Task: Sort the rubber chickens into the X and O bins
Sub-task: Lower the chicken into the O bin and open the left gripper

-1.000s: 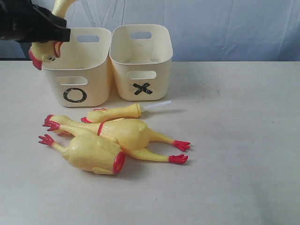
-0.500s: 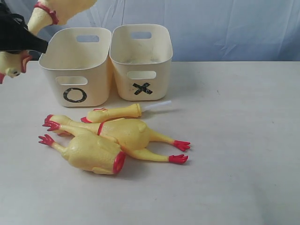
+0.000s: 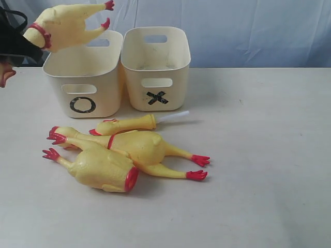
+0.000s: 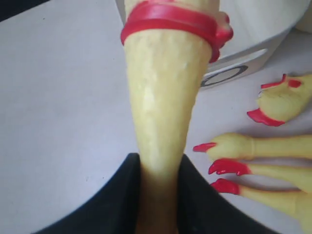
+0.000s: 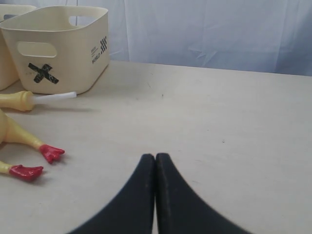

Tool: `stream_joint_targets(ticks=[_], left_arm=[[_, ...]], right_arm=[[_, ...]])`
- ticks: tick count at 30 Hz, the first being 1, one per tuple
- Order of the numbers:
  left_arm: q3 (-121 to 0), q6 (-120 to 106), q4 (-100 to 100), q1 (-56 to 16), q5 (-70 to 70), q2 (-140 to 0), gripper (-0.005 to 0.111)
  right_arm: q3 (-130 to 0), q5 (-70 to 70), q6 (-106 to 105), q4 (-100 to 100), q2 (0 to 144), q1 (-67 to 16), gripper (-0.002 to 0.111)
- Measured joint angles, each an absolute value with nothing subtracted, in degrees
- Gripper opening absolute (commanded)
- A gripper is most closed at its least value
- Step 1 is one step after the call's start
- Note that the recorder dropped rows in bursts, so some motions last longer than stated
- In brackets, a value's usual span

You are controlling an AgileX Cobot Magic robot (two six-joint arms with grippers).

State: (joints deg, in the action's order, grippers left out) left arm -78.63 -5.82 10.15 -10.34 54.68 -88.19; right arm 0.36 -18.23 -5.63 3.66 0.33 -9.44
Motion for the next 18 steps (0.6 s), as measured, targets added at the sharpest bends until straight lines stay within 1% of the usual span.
stream_joint_targets(ticks=[9,18], left_arm=[[-82.20,-3.18,16.61,-10.34,59.64,-91.00,0.000],[-88.82,-3.18,16.61,-10.34,64.47,-98.51,0.000]], right_arm=[[0.36,-18.23,-5.64,3.66,0.33,-11.54,0.000],[0.36,-18.23,-5.64,3.66,0.33,-11.63,0.000]])
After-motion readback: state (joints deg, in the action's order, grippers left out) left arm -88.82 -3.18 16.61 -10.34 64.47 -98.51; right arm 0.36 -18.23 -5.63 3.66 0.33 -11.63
